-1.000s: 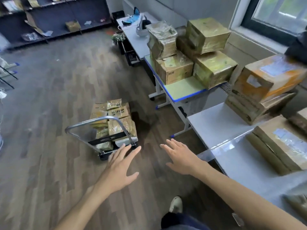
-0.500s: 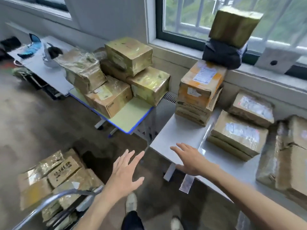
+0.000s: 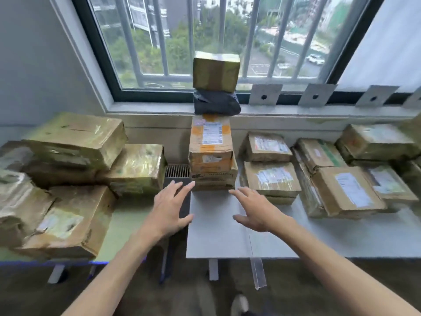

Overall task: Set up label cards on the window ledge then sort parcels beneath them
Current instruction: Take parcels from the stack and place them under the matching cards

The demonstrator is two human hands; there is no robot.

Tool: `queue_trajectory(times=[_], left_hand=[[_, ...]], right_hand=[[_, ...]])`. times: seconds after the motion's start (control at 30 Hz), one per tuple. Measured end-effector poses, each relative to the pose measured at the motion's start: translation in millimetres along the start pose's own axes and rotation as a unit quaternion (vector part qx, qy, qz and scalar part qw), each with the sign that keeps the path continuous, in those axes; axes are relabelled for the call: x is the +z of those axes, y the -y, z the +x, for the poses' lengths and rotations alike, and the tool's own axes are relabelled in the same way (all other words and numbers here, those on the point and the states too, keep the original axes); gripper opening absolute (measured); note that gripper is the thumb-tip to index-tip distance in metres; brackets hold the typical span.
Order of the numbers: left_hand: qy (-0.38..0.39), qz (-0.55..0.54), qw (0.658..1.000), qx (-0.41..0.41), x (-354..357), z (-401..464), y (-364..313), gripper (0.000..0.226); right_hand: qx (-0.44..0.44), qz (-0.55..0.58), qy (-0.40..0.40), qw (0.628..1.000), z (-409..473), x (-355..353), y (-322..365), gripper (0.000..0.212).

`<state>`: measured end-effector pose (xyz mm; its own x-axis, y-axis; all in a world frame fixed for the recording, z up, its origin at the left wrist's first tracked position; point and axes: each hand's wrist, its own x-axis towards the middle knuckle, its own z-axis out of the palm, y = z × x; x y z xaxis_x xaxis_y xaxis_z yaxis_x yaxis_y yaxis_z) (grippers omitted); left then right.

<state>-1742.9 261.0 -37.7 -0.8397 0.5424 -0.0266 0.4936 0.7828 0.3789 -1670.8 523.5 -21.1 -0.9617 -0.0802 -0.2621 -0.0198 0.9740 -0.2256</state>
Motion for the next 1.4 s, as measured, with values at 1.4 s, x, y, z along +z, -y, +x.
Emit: queue_trajectory(times=[1.4], left_hand=[[-0.031, 0.074, 0.992, 0.102, -190.1, 479.4, 24.8, 0.101]], right_hand=[[0.057, 0.025, -0.169, 0.984, 372.4, -285.0, -107.1, 0.114]])
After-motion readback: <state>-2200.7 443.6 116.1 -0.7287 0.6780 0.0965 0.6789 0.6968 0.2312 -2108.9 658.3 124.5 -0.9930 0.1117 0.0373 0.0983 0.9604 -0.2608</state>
